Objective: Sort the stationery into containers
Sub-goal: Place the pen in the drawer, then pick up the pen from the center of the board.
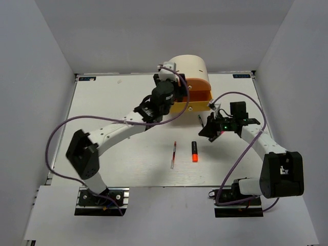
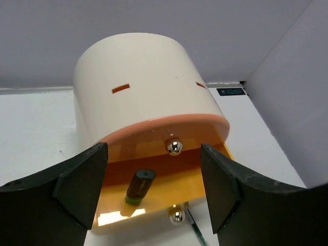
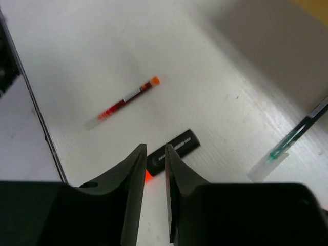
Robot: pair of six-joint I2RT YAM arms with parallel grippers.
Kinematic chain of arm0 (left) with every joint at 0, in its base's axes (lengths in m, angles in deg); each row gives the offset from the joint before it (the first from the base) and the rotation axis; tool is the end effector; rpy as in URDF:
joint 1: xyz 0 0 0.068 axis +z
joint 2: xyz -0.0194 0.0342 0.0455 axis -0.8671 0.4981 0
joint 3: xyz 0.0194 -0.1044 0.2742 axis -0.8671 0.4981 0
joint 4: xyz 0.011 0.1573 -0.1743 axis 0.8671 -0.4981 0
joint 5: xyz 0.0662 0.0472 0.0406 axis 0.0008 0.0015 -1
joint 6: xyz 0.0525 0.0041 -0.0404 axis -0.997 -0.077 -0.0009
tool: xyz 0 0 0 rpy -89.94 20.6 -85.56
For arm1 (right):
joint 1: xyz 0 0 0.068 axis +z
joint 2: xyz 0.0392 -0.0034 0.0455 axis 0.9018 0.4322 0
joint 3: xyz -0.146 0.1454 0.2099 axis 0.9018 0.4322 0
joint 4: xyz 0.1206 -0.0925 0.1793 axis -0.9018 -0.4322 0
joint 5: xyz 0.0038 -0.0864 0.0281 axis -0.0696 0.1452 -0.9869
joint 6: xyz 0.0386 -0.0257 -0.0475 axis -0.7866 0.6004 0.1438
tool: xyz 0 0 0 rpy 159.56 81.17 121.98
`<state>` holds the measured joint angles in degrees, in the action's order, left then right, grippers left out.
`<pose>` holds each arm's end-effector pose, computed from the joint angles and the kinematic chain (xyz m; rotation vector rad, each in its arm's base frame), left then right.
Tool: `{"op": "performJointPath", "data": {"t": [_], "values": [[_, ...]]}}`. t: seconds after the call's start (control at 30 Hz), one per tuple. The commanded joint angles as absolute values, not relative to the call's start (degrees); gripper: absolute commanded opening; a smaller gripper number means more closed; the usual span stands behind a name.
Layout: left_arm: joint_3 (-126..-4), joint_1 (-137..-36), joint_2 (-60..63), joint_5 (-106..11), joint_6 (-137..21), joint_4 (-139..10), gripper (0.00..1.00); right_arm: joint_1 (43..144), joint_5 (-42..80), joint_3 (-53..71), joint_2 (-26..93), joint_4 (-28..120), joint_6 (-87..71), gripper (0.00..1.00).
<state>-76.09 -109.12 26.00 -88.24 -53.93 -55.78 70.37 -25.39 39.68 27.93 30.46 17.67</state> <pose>0.2903 -0.2909 0.3809 0.0554 1.6661 -0.3828 0.2319 0.0660 0.2560 -0.8644 1.9943 0.9418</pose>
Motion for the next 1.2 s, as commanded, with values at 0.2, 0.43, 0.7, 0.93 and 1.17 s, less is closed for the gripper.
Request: {"op": "performJointPath", "data": {"t": [0.2,0.43,0.7,0.93,1.17], "values": [[-55.8,-109.4,-1.1,-86.4,-37.0,-69.6,0.82,78.9,-11.7,38.9,30.6,20.4,22.5,0.61],[-45.2,-109.4,-10.4,-86.4,-26.2,-81.2,0.81,82.9,-3.5,37.6,33.9,23.1,16.7,0.90],[-39.4,-109.4,-14.3,-85.1,-20.6,-84.1,0.80,85.7,4.7,38.7,34.2,27.3,10.0,0.90],[-38.9,-109.4,-14.9,-85.1,-20.1,-85.9,0.80,89.4,9.9,37.4,37.4,29.7,5.1,0.90],[-37.1,-109.4,-17.2,-86.2,-18.2,-87.5,0.80,93.9,20.0,38.9,38.9,31.5,0.9,0.85]]}}
